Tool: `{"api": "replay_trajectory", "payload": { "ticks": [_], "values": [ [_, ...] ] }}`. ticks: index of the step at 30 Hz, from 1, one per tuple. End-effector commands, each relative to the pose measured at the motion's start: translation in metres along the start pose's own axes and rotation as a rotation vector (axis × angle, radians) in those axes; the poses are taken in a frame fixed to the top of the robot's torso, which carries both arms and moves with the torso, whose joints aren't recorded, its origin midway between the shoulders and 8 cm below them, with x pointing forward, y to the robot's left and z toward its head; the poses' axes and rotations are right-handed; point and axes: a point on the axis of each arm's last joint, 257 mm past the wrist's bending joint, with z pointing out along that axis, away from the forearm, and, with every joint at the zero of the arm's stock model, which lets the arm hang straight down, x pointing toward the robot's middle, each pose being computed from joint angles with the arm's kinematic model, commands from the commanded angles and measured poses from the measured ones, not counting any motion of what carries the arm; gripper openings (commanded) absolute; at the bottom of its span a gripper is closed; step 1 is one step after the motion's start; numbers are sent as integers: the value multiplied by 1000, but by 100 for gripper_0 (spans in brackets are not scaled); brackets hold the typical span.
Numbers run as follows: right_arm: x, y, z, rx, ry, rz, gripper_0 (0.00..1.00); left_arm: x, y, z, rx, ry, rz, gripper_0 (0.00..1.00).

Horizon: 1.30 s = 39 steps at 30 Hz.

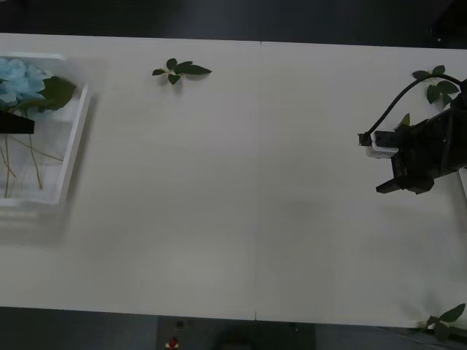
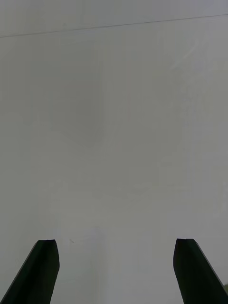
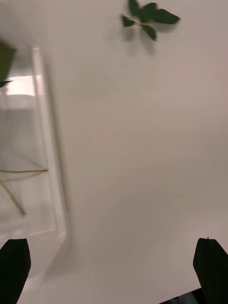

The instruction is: Put the red flowers into the right box and the blue flowers into the left box

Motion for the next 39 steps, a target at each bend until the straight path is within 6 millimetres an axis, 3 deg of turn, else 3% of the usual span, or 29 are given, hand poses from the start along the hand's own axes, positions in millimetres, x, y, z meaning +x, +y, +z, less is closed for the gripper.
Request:
{"api": "replay_trajectory", "payload": {
  "ticks": [1, 6, 9, 12, 20, 30, 39],
  "values": [
    [5, -13, -15, 38, 21, -10, 70, -13, -88, 16, 235, -64, 293, 100],
    [5, -13, -15, 38, 21, -10, 70, 7, -163, 36, 458, -91, 596, 100],
    [5, -13, -15, 38, 21, -10, 70, 23, -187, 45, 539, -85, 726, 100],
    [5, -13, -15, 38, 21, -10, 70, 36, -198, 50, 601, -81, 798, 100],
    [5, -13, -15, 38, 21, -10, 70, 48, -192, 63, 614, -63, 959, 100],
    [5, -13, -15, 38, 21, -10, 70, 53, -170, 66, 433, 97, 1081, 100],
    [5, -13, -15, 38, 21, -10, 70, 56, -177, 71, 421, 123, 1084, 100]
  ]
}}
